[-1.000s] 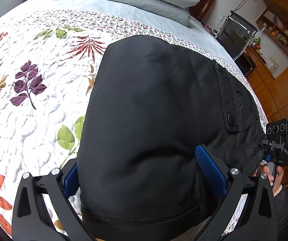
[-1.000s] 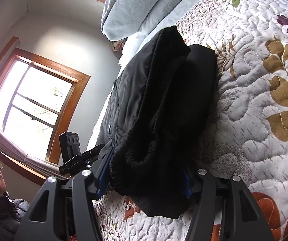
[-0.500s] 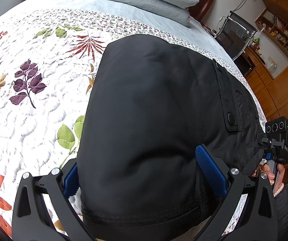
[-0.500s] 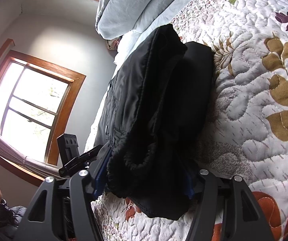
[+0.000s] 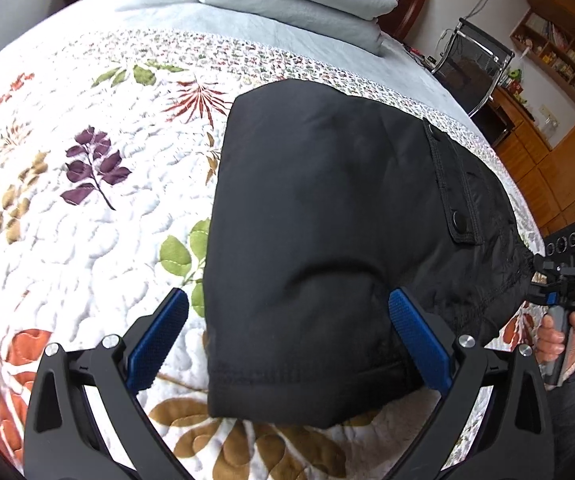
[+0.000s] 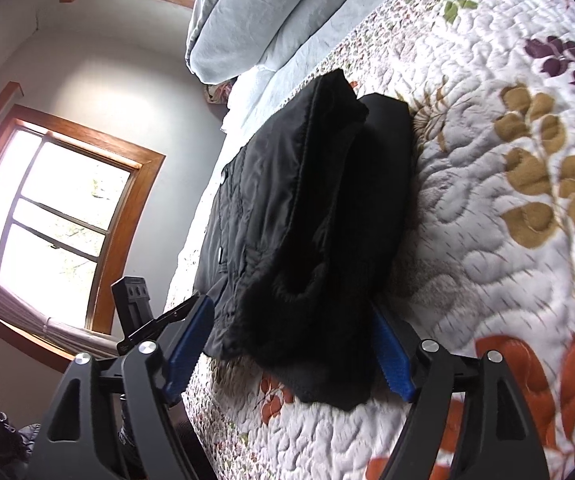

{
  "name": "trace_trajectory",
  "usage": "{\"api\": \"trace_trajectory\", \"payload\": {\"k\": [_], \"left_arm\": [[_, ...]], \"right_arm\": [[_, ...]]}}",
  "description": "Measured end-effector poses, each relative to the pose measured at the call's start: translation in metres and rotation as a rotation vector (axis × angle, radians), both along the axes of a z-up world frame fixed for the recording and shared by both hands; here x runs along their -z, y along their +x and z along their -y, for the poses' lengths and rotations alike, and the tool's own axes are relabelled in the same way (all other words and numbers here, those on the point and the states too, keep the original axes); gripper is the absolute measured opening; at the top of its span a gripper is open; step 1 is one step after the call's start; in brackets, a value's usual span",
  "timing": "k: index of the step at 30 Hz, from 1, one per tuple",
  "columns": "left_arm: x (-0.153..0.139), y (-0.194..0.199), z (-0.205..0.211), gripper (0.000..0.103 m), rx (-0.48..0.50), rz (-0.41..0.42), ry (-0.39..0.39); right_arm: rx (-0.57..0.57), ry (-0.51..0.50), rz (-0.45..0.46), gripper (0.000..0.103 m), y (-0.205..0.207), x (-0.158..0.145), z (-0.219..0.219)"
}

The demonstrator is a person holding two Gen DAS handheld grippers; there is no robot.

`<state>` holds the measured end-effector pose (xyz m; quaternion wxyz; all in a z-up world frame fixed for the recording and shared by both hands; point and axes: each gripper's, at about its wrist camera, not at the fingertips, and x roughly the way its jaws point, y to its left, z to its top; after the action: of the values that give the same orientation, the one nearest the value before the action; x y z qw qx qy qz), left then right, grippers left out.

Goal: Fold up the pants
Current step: 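Open both tools and lift them away from the folded pants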

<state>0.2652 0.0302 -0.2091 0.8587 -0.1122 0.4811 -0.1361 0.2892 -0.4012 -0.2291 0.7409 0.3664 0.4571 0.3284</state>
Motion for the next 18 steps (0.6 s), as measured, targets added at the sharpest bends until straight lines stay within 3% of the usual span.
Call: {"api": "trace_trajectory", "payload": {"k": [8, 18], "left_arm": [[-0.02, -0.027, -0.01, 0.1, -0.027, 0.017, 0.074], [-0.062, -0.083, -0.002, 0.1, -0.02, 0.112, 0.163]], "right_arm": [[0.038, -0.039, 0.018, 0.078, -0.029, -0.016, 0.02], [0.093, -0.127, 0.073, 0.089, -0.081, -0.048, 0.023]]}}
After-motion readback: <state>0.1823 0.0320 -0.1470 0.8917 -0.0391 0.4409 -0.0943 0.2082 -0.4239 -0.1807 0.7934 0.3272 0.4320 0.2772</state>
